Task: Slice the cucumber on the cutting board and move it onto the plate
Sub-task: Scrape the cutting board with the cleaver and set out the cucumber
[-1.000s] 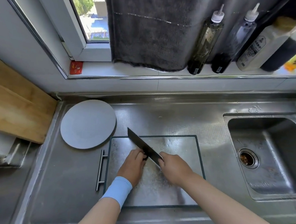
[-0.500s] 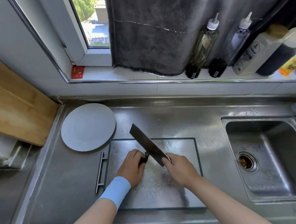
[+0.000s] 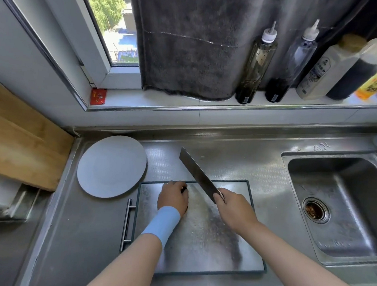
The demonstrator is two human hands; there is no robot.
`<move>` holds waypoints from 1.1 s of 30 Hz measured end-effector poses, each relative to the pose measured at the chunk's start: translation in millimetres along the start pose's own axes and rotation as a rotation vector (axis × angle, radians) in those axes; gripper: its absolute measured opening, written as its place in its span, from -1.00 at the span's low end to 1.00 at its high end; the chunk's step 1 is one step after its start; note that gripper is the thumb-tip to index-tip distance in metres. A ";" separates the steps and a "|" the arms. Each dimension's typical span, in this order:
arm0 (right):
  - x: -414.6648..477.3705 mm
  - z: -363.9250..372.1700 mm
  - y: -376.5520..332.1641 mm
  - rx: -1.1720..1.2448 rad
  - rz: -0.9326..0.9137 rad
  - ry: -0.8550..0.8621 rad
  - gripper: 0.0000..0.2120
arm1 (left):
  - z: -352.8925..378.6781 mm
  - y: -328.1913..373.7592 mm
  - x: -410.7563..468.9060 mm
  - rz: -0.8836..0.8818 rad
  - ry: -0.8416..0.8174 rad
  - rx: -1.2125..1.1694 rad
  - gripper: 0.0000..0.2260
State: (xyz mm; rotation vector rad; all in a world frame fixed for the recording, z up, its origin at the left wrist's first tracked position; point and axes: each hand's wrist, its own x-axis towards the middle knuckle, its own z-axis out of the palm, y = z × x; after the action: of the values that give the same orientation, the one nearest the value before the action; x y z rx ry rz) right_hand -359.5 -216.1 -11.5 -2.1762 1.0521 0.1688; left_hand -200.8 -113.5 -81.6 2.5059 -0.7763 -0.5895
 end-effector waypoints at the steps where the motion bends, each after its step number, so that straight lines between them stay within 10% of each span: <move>1: 1.3 0.6 -1.6 0.000 -0.005 -0.008 -0.79 | -7.6 -4.2 1.3 -0.036 0.033 -0.110 -0.85; 5: 4.6 9.5 -13.7 -0.012 -0.029 -0.030 -0.80 | -42.5 -38.0 1.9 -0.177 0.196 -0.369 -0.92; 18: 7.2 35.0 -34.7 -0.054 -0.027 -0.057 -0.77 | -62.9 -89.5 12.1 -0.029 0.035 -0.043 -0.52; 22: 6.1 33.9 -29.0 -0.067 -0.013 -0.043 -0.76 | -66.4 -76.6 -13.4 0.143 0.219 -0.049 -0.80; 28: -1.1 23.6 -22.3 -0.060 0.015 -0.021 -0.73 | -54.1 -40.7 -40.5 0.161 -0.363 0.322 -0.60; 33: -11.2 11.8 -6.7 -0.065 0.036 0.007 -0.73 | -36.4 -26.5 -35.2 0.025 -0.462 0.330 -0.62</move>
State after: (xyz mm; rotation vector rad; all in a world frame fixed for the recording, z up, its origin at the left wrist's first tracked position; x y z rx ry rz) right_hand -359.9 -198.5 -12.3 -2.2183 1.1040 0.2140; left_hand -197.5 -62.0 -57.0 2.6792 -1.1484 -1.1379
